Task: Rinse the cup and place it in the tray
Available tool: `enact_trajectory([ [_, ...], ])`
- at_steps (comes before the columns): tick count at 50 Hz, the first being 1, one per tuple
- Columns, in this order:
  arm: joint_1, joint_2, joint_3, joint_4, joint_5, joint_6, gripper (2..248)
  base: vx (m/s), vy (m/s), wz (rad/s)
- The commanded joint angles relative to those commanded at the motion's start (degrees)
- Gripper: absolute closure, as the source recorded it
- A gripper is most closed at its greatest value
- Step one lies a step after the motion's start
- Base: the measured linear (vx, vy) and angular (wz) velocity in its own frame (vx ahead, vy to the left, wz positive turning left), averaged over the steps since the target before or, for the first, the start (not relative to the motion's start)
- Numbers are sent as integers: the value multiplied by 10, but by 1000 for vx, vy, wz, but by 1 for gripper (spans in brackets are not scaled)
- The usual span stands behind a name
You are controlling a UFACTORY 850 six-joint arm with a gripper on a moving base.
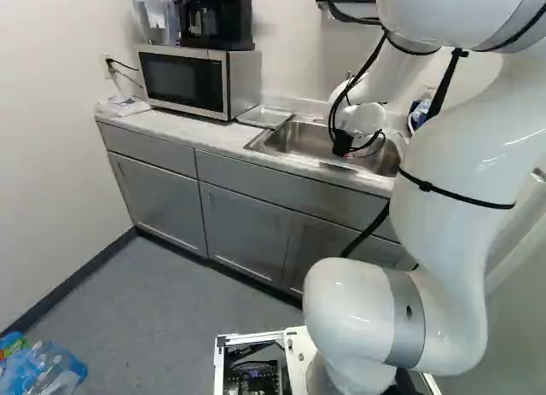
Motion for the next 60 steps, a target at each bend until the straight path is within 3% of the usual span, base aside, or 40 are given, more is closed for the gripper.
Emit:
enact_trajectory([
  [60,0,0,0,0,0,0,124,0,0,0],
])
